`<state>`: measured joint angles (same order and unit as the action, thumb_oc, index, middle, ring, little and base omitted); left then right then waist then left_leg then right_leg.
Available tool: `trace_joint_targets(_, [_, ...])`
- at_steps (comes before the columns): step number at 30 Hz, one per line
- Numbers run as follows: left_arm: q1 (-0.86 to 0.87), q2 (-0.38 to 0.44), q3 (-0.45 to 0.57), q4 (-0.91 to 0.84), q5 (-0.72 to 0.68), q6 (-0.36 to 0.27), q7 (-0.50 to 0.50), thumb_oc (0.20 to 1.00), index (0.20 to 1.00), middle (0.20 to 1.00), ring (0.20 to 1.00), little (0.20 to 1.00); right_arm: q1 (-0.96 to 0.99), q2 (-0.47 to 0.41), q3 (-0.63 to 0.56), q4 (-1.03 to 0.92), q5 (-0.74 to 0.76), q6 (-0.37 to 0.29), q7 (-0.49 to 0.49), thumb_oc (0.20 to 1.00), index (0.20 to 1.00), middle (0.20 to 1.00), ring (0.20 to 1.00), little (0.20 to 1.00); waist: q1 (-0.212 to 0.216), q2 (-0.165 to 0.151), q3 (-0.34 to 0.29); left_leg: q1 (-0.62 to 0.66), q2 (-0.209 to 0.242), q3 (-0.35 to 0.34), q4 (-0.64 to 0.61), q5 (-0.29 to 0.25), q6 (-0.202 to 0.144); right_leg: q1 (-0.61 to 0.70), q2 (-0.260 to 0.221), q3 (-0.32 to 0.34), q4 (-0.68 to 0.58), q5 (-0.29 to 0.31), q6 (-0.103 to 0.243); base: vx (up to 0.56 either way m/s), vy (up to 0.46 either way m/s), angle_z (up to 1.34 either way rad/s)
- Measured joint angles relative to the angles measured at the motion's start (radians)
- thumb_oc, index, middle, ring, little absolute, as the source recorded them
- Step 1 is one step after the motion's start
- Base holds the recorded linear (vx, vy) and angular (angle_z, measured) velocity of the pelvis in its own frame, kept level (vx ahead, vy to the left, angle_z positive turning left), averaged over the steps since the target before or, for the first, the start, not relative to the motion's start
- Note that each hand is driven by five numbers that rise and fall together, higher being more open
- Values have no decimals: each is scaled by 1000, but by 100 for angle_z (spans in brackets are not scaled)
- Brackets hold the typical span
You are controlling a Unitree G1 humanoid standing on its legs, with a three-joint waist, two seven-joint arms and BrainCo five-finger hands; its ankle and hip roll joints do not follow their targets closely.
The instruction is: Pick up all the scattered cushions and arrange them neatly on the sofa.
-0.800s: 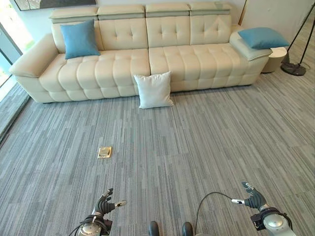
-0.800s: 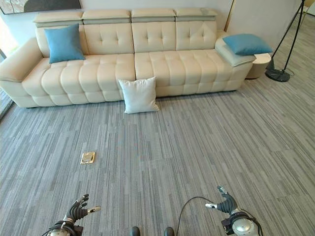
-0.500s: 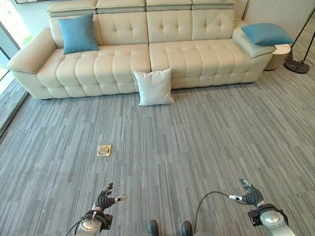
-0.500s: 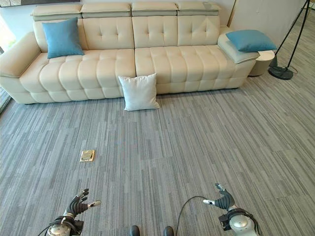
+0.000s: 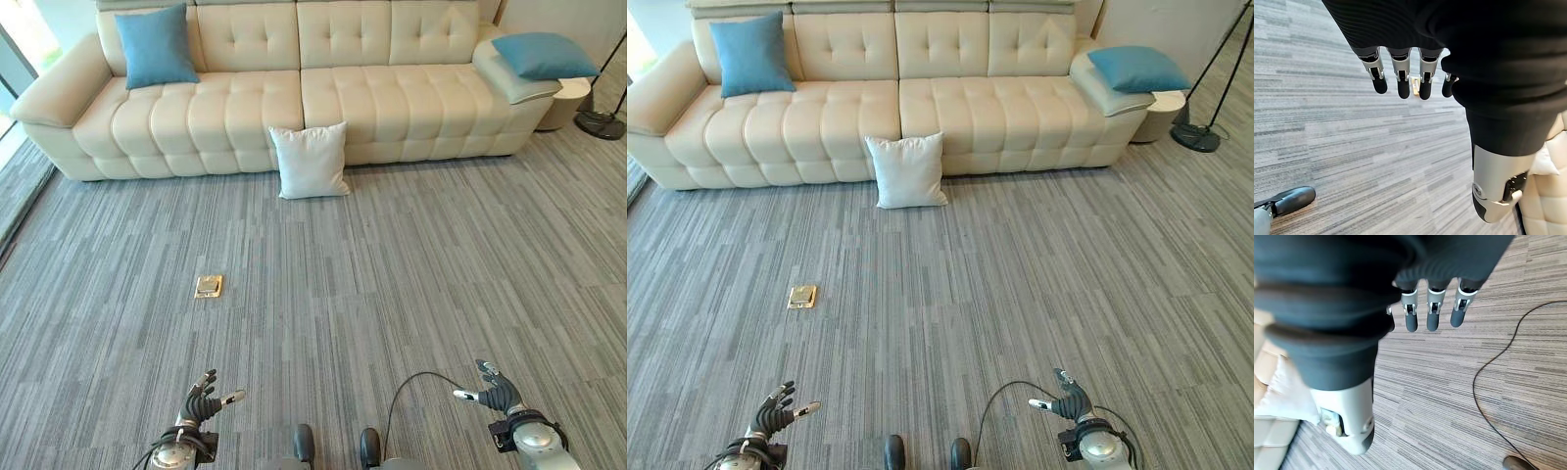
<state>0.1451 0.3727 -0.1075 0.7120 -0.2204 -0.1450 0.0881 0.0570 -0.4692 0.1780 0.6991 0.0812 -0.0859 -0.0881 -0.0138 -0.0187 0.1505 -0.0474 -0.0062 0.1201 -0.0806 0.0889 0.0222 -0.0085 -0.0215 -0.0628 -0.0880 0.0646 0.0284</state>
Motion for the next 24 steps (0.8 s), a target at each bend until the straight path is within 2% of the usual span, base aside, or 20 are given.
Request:
trace_joint_targets(7, [-6,3,4,-61,-4,-5,15,1000,1000,1000,1000,1000,-43,5,-3,5,24,1,-21,1000,1000,1000,1000,1000,28,-13,43,-30,-7,6,0,-8,12,-35,-6,9,6,11,-4,78,138,-5])
trace_joint_targets(8, [-20,3,3,-66,-5,-5,20,1000,1000,1000,1000,1000,-51,6,-3,4,34,0,-23,1000,1000,1000,1000,1000,27,-13,49,-33,-8,6,0,-15,18,-56,-5,10,36,9,-1,57,112,-6])
trace_joint_targets(10, [-42,2,2,-64,-4,-5,22,1000,1000,1000,1000,1000,-74,5,-4,5,42,-1,-33,1000,1000,1000,1000,1000,27,-2,63,-36,-2,6,1,-24,21,-105,-2,10,130,-11,23,144,98,-5])
trace_joint_targets(11, [-59,6,-1,-66,-4,-6,27,1000,1000,1000,1000,1000,-88,6,-3,1,49,-1,-34,1000,1000,1000,1000,1000,21,2,80,-33,0,2,4,-23,31,-138,-5,11,210,-36,49,299,82,-7])
trace_joint_targets(12, [-89,8,-2,-60,-4,-7,34,1000,1000,1000,1000,1000,-105,8,1,0,52,-1,-34,1000,1000,1000,1000,1000,20,4,103,-17,5,-1,0,-43,47,-204,-7,12,341,-93,76,373,21,-6])
trace_joint_targets(13, [-110,14,-2,-51,-4,-6,35,1000,1000,1000,1000,1000,-124,11,6,-7,57,-1,-34,1000,1000,1000,1000,1000,16,1,130,3,1,1,3,-52,45,-261,-25,1,457,-150,95,226,-20,-5])
trace_joint_targets(14, [-118,14,-1,-48,-4,-6,37,1000,1000,1000,1000,1000,-119,11,7,-17,57,-1,-33,1000,1000,1000,1000,1000,15,-4,132,11,-4,4,2,-54,46,-282,-36,1,458,-157,95,394,-36,-3])
trace_joint_targets(15, [-129,17,-1,-49,-5,-11,43,1000,1000,1000,1000,1000,-113,11,10,-28,57,-1,-34,1000,1000,1000,1000,1000,8,-26,135,28,-18,4,2,-70,50,-326,-58,-16,440,-154,101,424,-40,-6])
trace_joint_targets(16, [-132,15,1,-44,-6,-12,47,1000,1000,1000,1000,1000,-112,14,10,-38,57,-1,-34,1000,1000,1000,1000,1000,7,-27,140,35,-19,6,4,-76,53,-349,-66,-22,427,-146,100,577,-65,1])
trace_joint_targets(18, [-143,0,-1,-22,-38,-10,54,1000,1000,1000,1000,1000,-110,16,11,-57,57,0,-34,1000,1000,1000,1000,1000,-24,-31,145,51,-19,-15,22,-108,56,-400,-69,-26,249,-99,126,408,-71,22])
trace_joint_targets(20, [-136,-11,-3,-21,-39,-10,56,1000,1000,1000,1000,1000,-89,18,9,-57,56,0,-34,1000,1000,1000,1000,1000,-36,-41,148,103,-24,-35,26,-139,52,-398,-74,-32,137,-44,120,417,-161,58])
trace_joint_targets(21, [-77,-35,-11,-66,-39,-12,56,1000,1000,1000,1000,1000,-25,19,8,-66,56,1,-33,1000,1000,1000,1000,1000,-54,-23,139,172,-10,-87,21,-201,23,-385,-69,-42,270,-43,104,592,-355,120])
trace_joint_targets(22, [-36,-49,-50,-89,-39,-15,54,1000,1000,1000,1000,1000,29,17,3,-75,56,4,-33,1000,1000,1000,1000,1000,-59,-6,104,215,17,-125,42,-238,-18,-341,-38,-36,324,-29,38,570,-432,128])
trace_joint_targets(23, [-30,-52,-73,-79,-38,-13,45,1000,1000,1000,1000,1000,33,21,-9,-71,55,6,-33,1000,1000,1000,1000,1000,-65,14,102,184,35,-139,130,-254,-51,-314,-23,-51,316,-41,5,427,-346,97])
trace_joint_targets(24, [-44,-56,-79,-69,-39,-13,37,1000,1000,1000,1000,1000,37,30,-27,-75,55,3,-32,1000,1000,1000,1000,1000,-74,14,96,71,40,-134,343,-273,-82,-290,-21,-77,280,-39,-48,361,-281,60])
